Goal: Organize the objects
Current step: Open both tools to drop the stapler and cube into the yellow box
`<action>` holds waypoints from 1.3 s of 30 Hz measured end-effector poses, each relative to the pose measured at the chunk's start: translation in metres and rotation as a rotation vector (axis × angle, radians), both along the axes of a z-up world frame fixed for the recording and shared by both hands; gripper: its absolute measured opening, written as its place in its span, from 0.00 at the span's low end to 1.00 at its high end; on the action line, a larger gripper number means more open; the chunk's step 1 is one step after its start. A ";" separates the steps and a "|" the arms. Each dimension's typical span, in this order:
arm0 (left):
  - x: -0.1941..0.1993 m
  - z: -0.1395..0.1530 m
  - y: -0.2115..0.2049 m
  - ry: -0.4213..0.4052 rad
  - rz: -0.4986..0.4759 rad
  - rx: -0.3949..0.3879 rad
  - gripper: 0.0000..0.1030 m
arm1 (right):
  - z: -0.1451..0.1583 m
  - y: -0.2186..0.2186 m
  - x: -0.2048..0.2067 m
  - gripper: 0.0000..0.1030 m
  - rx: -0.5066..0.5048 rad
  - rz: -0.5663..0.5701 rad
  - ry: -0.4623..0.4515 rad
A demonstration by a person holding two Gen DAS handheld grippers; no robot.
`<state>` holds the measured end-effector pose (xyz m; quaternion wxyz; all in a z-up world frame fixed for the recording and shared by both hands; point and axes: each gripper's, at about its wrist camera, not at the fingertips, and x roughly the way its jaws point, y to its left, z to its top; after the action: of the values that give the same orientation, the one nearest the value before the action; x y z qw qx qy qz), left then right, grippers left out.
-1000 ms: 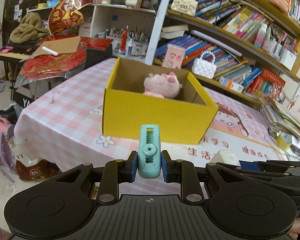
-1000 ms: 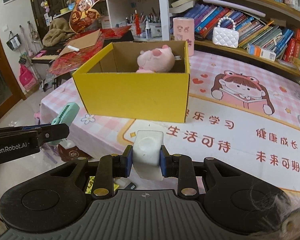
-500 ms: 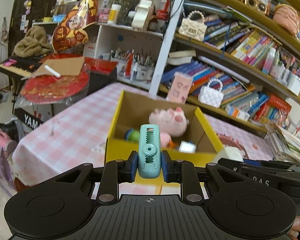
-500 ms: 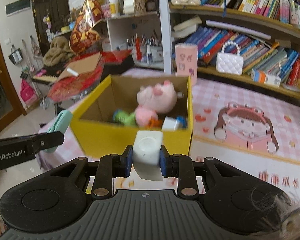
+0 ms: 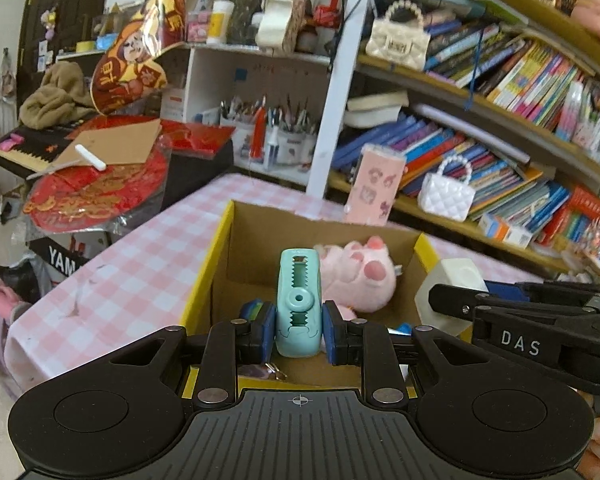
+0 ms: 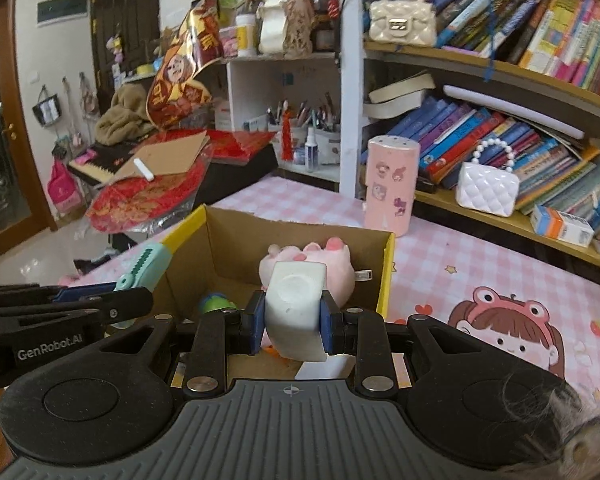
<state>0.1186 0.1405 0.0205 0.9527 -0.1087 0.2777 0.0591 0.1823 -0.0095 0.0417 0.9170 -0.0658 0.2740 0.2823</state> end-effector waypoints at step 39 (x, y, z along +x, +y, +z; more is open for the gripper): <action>0.031 -0.015 -0.001 0.085 0.001 0.134 0.56 | -0.034 0.017 0.027 0.53 -0.154 0.073 -0.010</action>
<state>0.1495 0.1390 0.0060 0.9450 -0.0422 0.3135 0.0828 0.2096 0.0077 0.0079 0.8997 -0.1477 0.2875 0.2932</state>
